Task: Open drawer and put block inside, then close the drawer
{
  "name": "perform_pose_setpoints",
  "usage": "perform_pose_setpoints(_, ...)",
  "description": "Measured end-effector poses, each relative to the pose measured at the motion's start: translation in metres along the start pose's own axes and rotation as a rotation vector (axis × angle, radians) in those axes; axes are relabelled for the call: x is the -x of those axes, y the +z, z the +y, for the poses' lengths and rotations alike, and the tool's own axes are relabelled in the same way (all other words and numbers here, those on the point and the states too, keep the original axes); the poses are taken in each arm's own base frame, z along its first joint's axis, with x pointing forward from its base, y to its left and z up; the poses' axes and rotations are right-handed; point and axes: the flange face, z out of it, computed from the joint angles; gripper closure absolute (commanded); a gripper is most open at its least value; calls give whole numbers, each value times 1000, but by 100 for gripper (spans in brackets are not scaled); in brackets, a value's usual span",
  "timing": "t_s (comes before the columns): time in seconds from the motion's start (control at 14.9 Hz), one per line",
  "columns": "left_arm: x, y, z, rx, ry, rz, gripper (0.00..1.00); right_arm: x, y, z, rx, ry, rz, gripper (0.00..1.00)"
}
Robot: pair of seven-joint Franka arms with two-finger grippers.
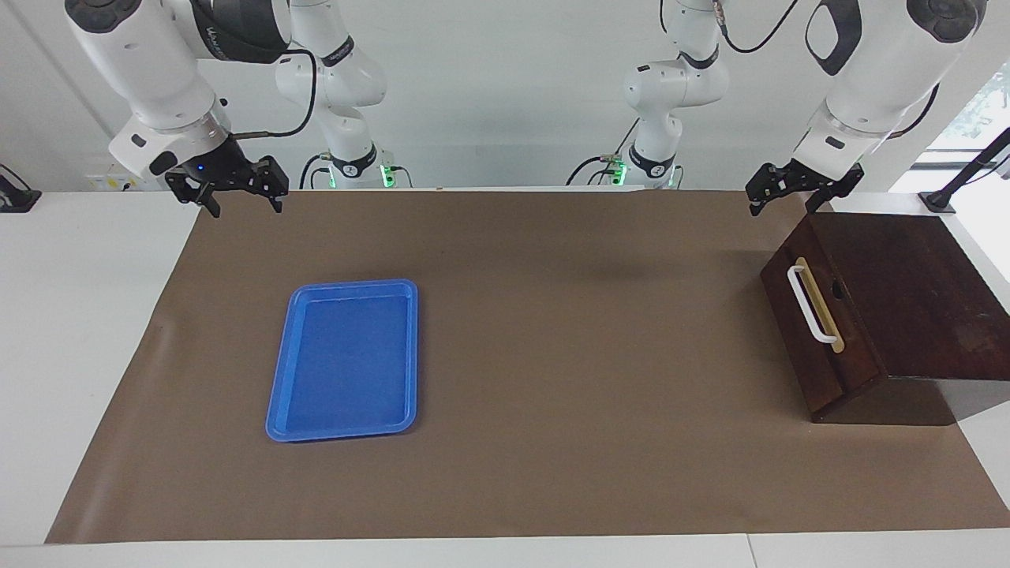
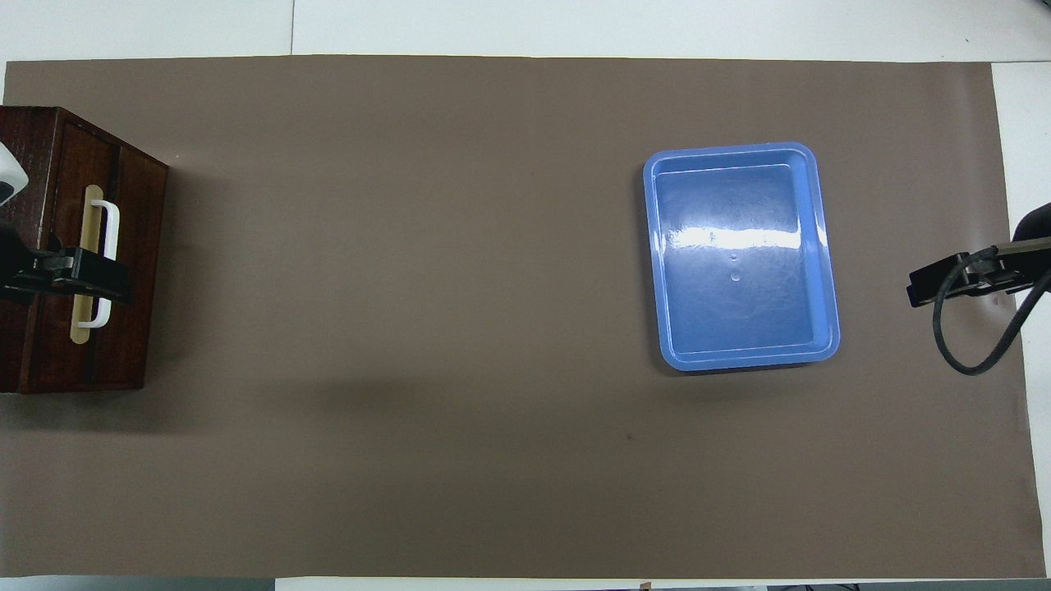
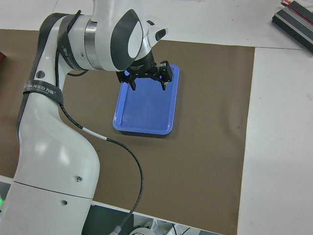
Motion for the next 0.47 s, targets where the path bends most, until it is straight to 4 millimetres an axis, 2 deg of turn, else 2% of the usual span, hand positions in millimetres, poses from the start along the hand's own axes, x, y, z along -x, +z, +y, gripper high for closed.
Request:
perform_pose_setpoints(0.33, 0, -7, 8, 26, 8, 15, 0, 0, 0, 0, 0, 0, 0, 0)
perform_pose_setpoints(0.47, 0, -9, 5, 62, -4, 23, 0, 0, 0, 0, 0, 0, 0, 0)
